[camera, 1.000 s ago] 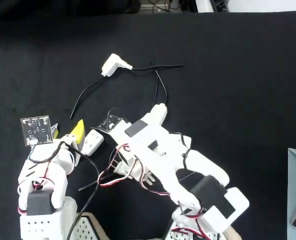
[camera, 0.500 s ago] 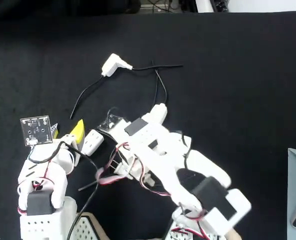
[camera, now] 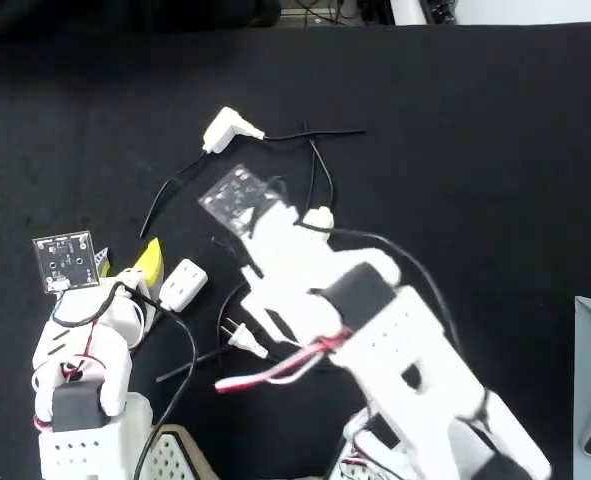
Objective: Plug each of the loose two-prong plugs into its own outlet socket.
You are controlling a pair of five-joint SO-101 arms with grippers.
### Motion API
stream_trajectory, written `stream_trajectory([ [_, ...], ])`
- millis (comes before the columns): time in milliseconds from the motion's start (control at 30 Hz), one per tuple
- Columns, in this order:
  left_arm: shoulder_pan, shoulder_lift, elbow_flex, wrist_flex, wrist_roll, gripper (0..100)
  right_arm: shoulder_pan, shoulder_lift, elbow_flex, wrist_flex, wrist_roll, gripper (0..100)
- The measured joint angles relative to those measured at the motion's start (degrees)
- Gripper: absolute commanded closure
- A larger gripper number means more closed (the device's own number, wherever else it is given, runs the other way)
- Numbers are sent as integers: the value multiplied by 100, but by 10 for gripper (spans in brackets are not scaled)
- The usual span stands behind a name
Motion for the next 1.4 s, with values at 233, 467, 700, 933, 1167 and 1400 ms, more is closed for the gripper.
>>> stream_trajectory([
  [233, 0, 0, -123, 0, 246, 758, -273, -738, 862, -1011, -466, 987],
  [467, 607, 0, -510, 141, 633, 757, -914, -897, 1433, -1829, -730, 987],
  [700, 1591, -35, -1442, 1143, 633, 758, -976, -897, 1442, -1934, -747, 987],
  [933, 2321, -44, -1864, 1521, 105, 757, -976, -897, 1442, -1934, -738, 987],
  [1167, 1538, -18, -1864, 1459, 26, 758, -985, -897, 1442, -1969, -738, 986],
  [1400, -923, -35, -1723, 1055, 26, 758, -985, -730, 1618, -2813, -738, 986],
])
